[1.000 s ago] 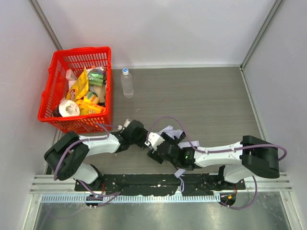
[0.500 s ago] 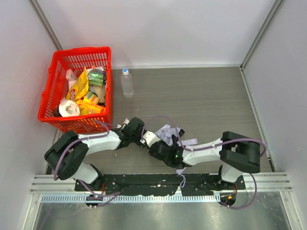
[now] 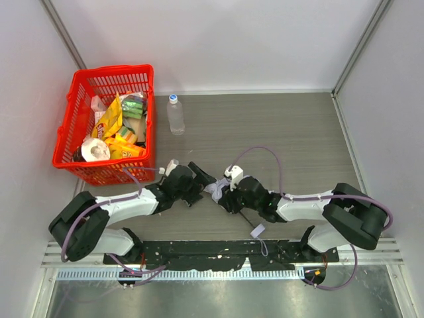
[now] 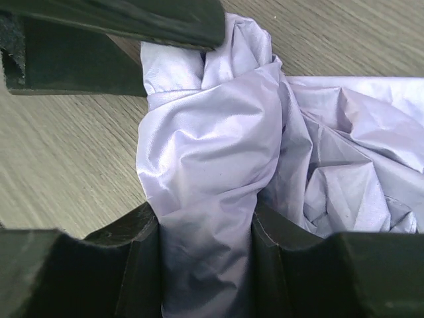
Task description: Put away the umbrella
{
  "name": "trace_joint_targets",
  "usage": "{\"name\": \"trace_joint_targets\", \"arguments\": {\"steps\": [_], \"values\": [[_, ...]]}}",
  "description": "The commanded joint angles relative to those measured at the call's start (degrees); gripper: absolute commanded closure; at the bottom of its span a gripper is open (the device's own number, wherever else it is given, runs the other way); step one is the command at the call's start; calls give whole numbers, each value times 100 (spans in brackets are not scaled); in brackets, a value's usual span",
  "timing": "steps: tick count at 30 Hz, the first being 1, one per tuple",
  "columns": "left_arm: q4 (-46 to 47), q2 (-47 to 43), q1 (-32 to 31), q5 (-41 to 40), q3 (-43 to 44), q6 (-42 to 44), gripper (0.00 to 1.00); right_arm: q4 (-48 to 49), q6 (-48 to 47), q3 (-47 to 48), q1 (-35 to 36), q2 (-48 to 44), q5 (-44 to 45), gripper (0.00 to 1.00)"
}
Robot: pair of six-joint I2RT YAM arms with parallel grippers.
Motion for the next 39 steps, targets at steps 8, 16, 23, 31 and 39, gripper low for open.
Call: {"name": "trace_joint_targets", "arguments": {"steps": [8,16,23,31,39], "values": [[589,279,-189,23,46,46,0,1478,1429,-914,-1337,342,-3246,99],[35,1245,-637,-22,759,-271,0,1885,1589,-801,-1874,756,-4170,99],[729,1247,-611,-171,364,-44,51,1227,1273,-450,-1980,555,-4392,99],[685,1114,-602,5,381,265,100,-607,930,112,-1875,-341,-3113,74],[-1166,1009,-585,-74,978,-61,100,-2615,323,781,65,-1625,985,24]]}}
